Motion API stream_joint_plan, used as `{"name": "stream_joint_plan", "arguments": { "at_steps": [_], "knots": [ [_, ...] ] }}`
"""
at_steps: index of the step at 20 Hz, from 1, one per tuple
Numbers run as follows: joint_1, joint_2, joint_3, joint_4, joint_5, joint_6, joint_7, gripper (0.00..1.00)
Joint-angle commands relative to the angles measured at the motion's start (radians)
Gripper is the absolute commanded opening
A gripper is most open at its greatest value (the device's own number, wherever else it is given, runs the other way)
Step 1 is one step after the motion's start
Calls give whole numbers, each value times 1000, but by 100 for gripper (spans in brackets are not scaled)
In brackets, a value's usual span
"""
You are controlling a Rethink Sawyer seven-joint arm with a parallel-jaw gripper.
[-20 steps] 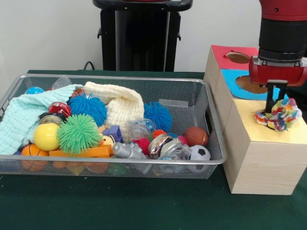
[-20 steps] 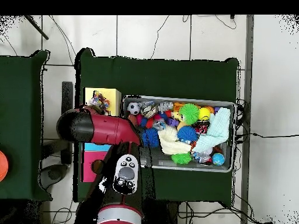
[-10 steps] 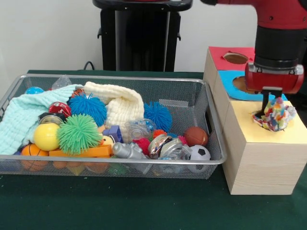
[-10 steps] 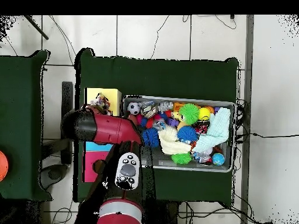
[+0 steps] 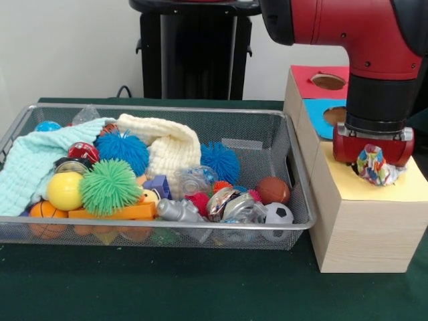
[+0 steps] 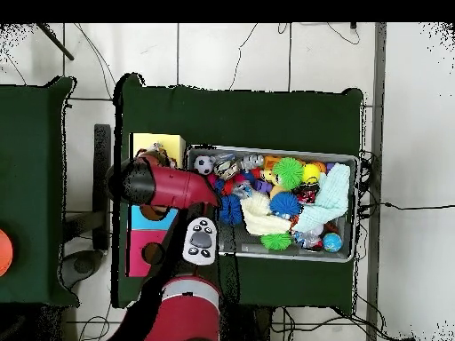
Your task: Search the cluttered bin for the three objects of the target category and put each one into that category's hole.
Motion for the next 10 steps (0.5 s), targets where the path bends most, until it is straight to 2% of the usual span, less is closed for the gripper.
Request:
{"name": "stream_joint_plan", "arguments": {
  "at_steps": [1, 4, 10],
  "knots": [
    [-60, 137, 108, -6, -36, -42, 106, 0],
    [-69, 118, 124, 19, -31, -44, 120, 0],
    [-33, 40, 68, 53, -19, 77, 145, 0]
  ]
}}
